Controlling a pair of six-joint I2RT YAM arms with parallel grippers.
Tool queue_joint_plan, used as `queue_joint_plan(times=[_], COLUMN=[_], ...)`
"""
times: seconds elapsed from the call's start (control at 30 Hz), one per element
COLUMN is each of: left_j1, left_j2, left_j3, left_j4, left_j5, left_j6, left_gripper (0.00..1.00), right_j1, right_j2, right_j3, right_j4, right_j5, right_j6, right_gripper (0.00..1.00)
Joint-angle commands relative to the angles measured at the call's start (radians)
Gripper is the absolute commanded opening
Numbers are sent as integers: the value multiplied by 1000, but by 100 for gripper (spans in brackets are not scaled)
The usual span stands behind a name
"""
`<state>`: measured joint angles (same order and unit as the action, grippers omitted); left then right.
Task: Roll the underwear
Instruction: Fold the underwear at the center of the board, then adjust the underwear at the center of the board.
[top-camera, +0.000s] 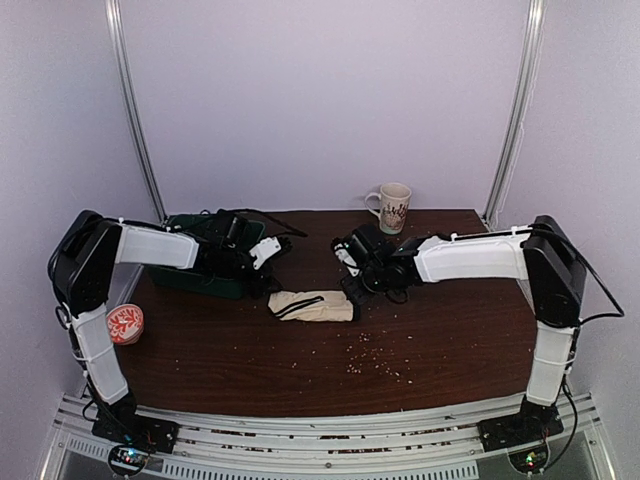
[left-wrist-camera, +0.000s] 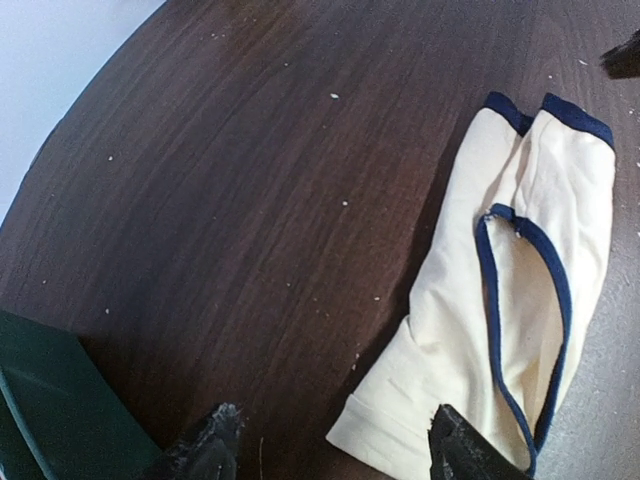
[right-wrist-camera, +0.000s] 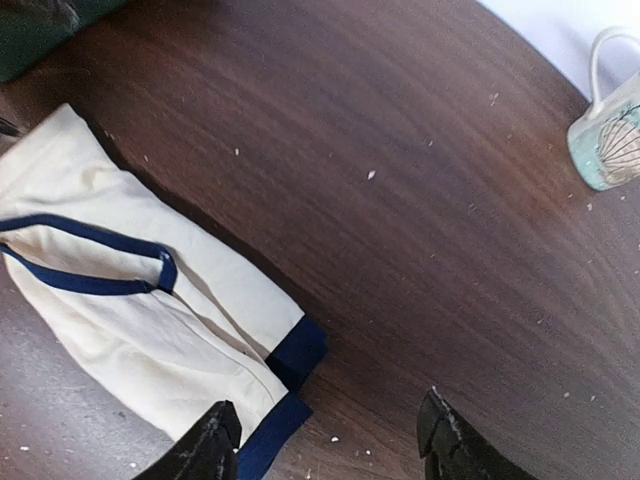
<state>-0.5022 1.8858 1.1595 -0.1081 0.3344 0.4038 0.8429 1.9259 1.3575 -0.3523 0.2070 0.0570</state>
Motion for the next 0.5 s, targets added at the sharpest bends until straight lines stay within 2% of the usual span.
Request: queue_joint_plan(times=[0.0, 0.2, 0.33, 0.4, 0.47], left_j1=[7, 2, -25, -43, -52], left_j2=[55, 91, 106, 106, 103], left_j3=[39, 81, 95, 88, 81], left_j4=[-12, -92, -146, -154, -156], left_j5=[-64, -35, -65, -116, -151], left_j6=[-10, 33, 86, 109, 125], left_gripper=[66, 57, 55, 53, 52], right_j1=[26, 52, 62, 62, 62], right_j2=[-117, -260, -375, -424, -461], right_j3=[-48, -163, -256, -300, -335], right_j4=[26, 27, 53, 68, 74], right_j5=[50, 84, 80, 80, 82], right_j6=[22, 68, 85, 91, 97], right_gripper=[66, 72, 83, 99, 100])
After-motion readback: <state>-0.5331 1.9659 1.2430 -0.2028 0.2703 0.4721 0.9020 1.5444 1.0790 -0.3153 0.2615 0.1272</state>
